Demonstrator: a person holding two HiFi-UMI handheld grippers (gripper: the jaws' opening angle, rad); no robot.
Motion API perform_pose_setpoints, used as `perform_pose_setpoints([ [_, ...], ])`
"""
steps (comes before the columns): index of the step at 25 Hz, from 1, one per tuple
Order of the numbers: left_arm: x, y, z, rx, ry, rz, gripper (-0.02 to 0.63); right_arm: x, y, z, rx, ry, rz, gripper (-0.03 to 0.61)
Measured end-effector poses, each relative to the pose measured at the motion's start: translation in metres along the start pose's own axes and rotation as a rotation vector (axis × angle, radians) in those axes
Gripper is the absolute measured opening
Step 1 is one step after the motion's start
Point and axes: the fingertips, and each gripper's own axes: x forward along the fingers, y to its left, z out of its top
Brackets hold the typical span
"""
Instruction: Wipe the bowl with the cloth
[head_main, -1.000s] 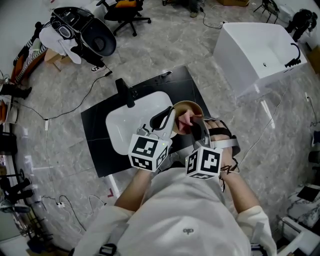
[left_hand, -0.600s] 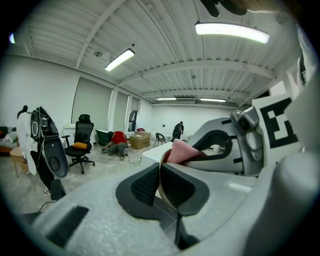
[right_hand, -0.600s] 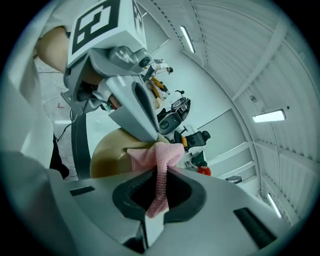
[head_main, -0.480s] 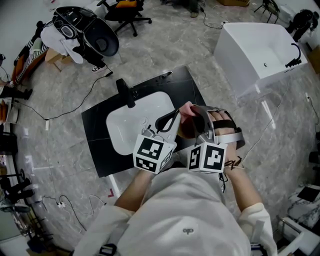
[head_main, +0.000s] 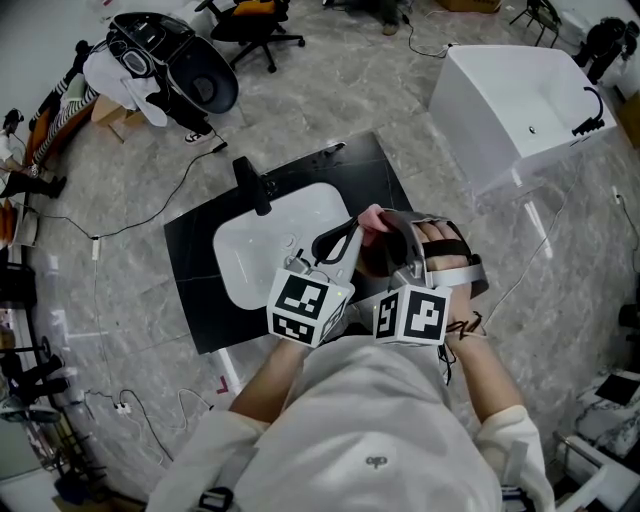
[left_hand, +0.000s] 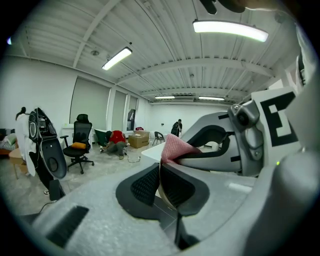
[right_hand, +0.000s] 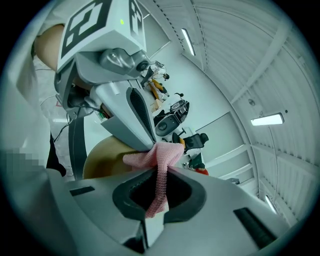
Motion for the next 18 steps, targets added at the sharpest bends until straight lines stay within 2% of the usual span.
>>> perform_pose_setpoints([
  [11,0.0,0.02,-0.006,-0.02,0.004,0.054,0.025,-0.001,0.01,-0.023,0.094,0.055,0.024,0.017],
  [18,0.001,0.016,-0.005,-0.013,0.008,0.048,0.025,-0.004,0.002,-0.03,0.115,0.063,0.006,0.017],
])
